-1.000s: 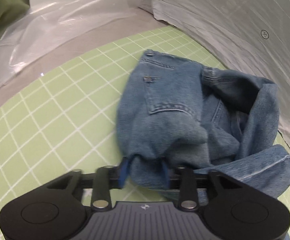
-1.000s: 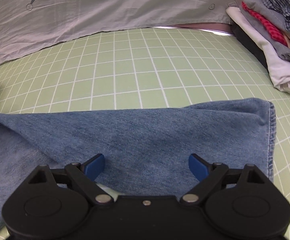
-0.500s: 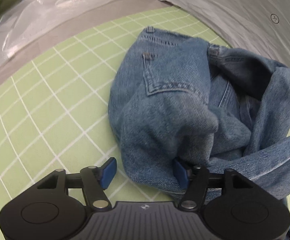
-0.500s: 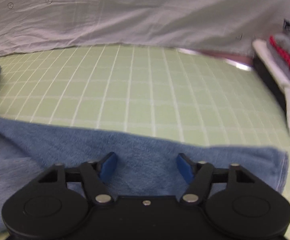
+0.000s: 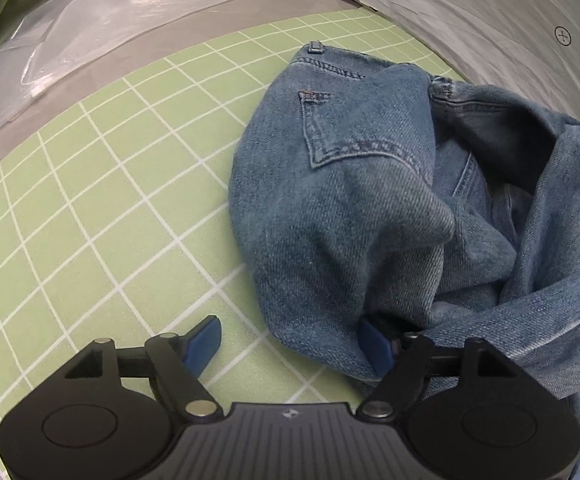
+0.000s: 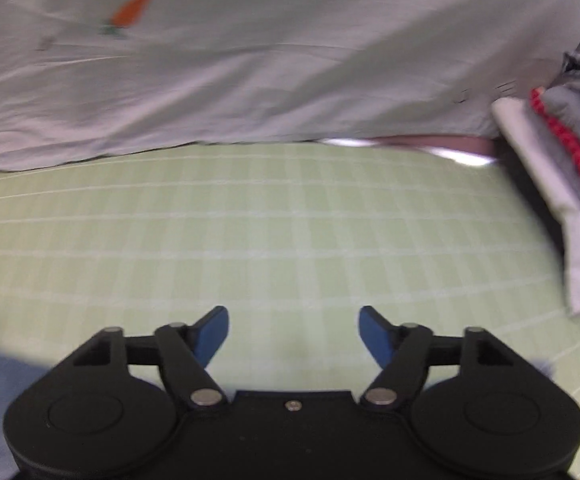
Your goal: Fold clothes
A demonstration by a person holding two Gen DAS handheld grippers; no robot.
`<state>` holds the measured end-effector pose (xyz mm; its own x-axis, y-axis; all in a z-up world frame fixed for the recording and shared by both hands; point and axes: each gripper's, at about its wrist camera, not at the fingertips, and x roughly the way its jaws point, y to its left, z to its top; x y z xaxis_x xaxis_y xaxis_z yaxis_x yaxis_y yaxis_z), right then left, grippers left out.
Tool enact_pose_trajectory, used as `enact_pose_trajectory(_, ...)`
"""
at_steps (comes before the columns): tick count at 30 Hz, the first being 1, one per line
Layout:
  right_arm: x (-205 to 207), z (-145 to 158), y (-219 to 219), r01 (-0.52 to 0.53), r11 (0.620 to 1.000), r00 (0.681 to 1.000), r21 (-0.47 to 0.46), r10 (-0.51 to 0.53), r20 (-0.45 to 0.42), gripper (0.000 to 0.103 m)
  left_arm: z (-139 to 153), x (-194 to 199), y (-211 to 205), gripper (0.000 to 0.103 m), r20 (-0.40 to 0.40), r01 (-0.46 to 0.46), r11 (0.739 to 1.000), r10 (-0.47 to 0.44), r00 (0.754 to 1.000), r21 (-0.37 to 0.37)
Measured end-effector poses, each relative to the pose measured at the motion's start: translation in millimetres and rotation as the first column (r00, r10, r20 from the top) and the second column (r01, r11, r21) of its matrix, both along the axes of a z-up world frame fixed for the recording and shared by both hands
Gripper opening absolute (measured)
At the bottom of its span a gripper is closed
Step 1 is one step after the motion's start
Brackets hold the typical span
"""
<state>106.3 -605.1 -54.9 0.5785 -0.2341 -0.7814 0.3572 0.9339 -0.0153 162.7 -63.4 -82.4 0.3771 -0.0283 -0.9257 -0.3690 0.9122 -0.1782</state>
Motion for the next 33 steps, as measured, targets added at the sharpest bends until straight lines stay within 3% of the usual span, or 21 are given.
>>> enact_pose_trajectory(2, -16, 5, 30, -0.085, 0.994, 0.996, 0.062, 0.085, 0.008, 0.082, 2, 1, -2, 0.076, -0.004, 0.013, 1.000, -0.013, 1.000, 0.009)
enact_pose_trajectory(4, -27, 4, 59, -0.177, 0.984, 0.984, 0.028, 0.177, -0.012, 0.084, 3, 2, -2, 0.077, -0.007, 0.030, 0.999, -0.029, 1.000, 0.016)
enact_pose_trajectory(6, -35, -1, 85, -0.235, 0.969, 0.971, -0.077, 0.230, -0.061, 0.086, 3, 3, -1, 0.077, -0.008, 0.040, 0.999, -0.040, 0.999, 0.016)
enact_pose_trajectory(9, -38, -16, 95, -0.261, 0.934, 0.960, -0.244, 0.226, -0.162, 0.086, 3, 3, 3, 0.078, -0.011, 0.043, 0.999, -0.043, 0.999, 0.010)
enact_pose_trajectory(12, -35, -18, 77, -0.255, 0.919, 0.962, -0.301, 0.209, -0.177, 0.086, 0, 3, 8, 0.082, -0.016, 0.027, 1.000, -0.027, 1.000, 0.005)
enact_pose_trajectory(14, -32, -17, 63, -0.247, 0.914, 0.964, -0.322, 0.196, -0.182, 0.056, -2, 2, 10, 0.084, -0.021, 0.015, 1.000, -0.015, 1.000, -0.007)
enact_pose_trajectory(15, -26, -17, 53, -0.246, 0.916, 0.964, -0.317, 0.198, -0.176, 0.024, -4, 2, 11, 0.085, -0.024, 0.008, 1.000, -0.008, 1.000, -0.014)
enact_pose_trajectory(17, -13, -15, 33, -0.245, 0.920, 0.965, -0.306, 0.202, -0.165, 0.017, -5, 2, 12, 0.087, -0.026, 0.002, 1.000, -0.002, 1.000, -0.022)
enact_pose_trajectory(18, -6, -14, 23, -0.241, 0.922, 0.967, -0.304, 0.201, -0.157, 0.006, -5, 2, 12, 0.088, -0.026, 0.003, 1.000, -0.004, 1.000, -0.022)
enact_pose_trajectory(25, 73, 55, -26, -0.028, 0.885, 0.994, -0.465, 0.072, 0.077, 0.006, -8, 0, -5, 0.094, -0.029, 0.071, 0.997, -0.072, 0.997, -0.022)
enact_pose_trajectory(26, 78, 61, -27, 0.008, 0.880, 0.995, -0.475, 0.042, 0.094, 0.006, -8, -1, -8, 0.094, -0.025, 0.083, 0.996, -0.084, 0.996, -0.030)
enact_pose_trajectory(29, 83, 53, -23, 0.026, 0.913, 0.999, -0.408, -0.011, 0.040, 0.011, -8, -1, -13, 0.094, -0.024, 0.090, 0.996, -0.090, 0.996, -0.016)
enact_pose_trajectory(31, 75, 42, -13, -0.002, 0.936, 1.000, -0.352, -0.001, -0.007, 0.042, -8, 0, -11, 0.094, -0.024, 0.096, 0.995, -0.097, 0.995, -0.023)
enact_pose_trajectory(33, 62, 36, 2, -0.008, 0.955, 1.000, -0.297, 0.001, -0.021, 0.063, -6, 0, -8, 0.094, -0.021, 0.102, 0.994, -0.103, 0.994, -0.034)
